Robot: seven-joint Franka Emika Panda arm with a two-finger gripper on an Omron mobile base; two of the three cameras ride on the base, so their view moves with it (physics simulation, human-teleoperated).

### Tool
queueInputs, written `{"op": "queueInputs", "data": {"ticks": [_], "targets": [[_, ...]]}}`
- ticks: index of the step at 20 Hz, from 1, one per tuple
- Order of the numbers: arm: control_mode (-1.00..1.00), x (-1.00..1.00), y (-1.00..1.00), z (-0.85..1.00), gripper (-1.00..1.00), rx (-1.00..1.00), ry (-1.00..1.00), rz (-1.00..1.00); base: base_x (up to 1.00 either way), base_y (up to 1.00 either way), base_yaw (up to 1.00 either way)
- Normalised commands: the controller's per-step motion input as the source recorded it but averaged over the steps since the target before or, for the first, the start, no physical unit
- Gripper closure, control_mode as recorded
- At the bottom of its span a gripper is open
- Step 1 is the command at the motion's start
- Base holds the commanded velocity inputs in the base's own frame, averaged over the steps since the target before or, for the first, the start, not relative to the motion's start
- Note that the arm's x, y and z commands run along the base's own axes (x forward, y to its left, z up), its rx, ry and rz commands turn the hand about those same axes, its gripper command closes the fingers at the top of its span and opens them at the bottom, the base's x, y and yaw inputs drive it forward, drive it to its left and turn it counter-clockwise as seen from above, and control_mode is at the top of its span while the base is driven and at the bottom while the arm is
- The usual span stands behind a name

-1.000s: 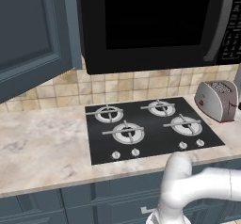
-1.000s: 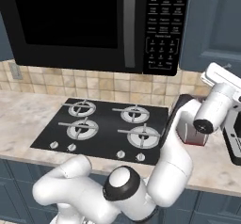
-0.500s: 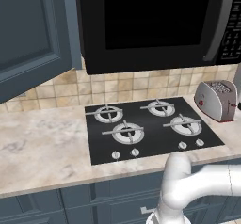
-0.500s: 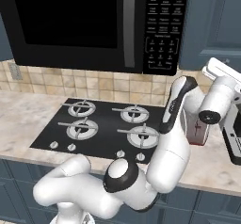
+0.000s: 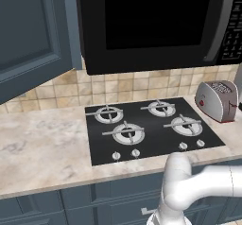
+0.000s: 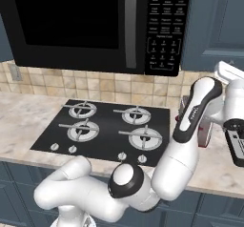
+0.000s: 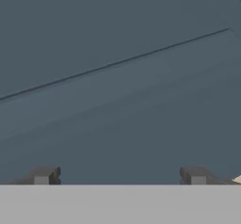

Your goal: Close all open cabinet doors.

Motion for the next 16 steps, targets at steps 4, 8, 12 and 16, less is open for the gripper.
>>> {"op": "queueInputs", "data": {"ticks": [4,8,12,16], "targets": [[-1.00,-0.10,0.00,0.00,-1.00,0.00,0.00,0.04,0.00,0.00,0.00],[-1.00,-0.81,0.01,0.00,-1.00,-0.04,0.00,0.00,0.00,0.00,0.00],[-1.00,-1.00,0.35,0.00,-1.00,-0.09,0.00,0.00,0.00,0.00,0.00],[-1.00,-0.83,0.67,0.00,-1.00,-0.11,0.00,0.00,0.00,0.00,0.00]]}}
